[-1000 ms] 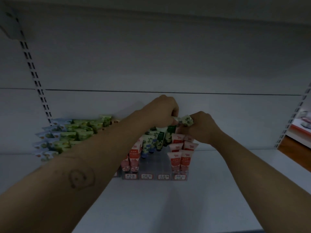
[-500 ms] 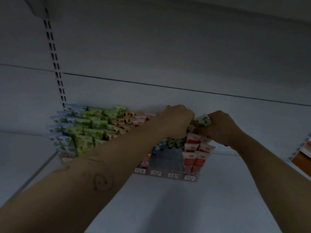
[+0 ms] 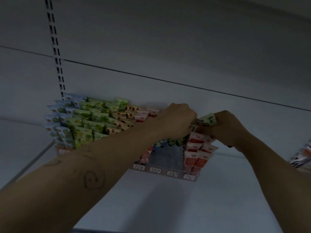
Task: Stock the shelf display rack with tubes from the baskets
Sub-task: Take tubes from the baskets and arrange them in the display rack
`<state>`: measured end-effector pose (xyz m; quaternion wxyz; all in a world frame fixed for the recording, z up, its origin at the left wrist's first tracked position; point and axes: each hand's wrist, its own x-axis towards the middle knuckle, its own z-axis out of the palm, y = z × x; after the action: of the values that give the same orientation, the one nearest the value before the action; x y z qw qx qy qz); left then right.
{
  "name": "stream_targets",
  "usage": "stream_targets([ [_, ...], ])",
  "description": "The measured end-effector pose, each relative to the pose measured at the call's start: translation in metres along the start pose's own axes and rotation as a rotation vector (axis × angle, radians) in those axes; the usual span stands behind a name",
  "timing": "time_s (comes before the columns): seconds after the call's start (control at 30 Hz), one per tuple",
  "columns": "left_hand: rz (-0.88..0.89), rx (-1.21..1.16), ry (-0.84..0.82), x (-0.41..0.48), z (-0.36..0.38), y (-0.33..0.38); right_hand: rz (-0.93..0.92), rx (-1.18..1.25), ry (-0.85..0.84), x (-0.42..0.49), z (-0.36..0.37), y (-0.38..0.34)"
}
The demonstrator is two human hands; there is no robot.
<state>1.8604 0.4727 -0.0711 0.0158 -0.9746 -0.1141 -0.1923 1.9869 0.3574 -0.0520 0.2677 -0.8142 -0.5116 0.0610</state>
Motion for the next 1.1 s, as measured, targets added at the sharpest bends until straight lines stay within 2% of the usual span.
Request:
stream_targets([
  [0.13,-0.005,-0.051,-0.076,0.001,-0.004,-0.004,-0.001,0.025,-0.007,0.001,0.0,0.001],
  [0.2,0.004,0.0,-0.117,0.003,-0.003,-0.001,-0.001,0.045,0.003,0.002,0.001,0.003],
  [0.3,-0.014,0.096,-0.096,0.007,0.0,0.001,0.0,0.071,0.006,0.003,0.002,0.004],
  [0.53,-0.163,0.025,0.05,0.006,0.008,0.0,0.001,0.096,0.019,0.004,0.004,0.007],
  [0.83,-0.158,0.126,-0.075,0.015,-0.005,0.008,-0.013,0.099,0.015,0.001,0.003,0.006],
  [1.1,-0.229,0.134,-0.041,0.012,-0.001,0.01,-0.085,-0.057,0.036,0.005,0.006,0.004],
])
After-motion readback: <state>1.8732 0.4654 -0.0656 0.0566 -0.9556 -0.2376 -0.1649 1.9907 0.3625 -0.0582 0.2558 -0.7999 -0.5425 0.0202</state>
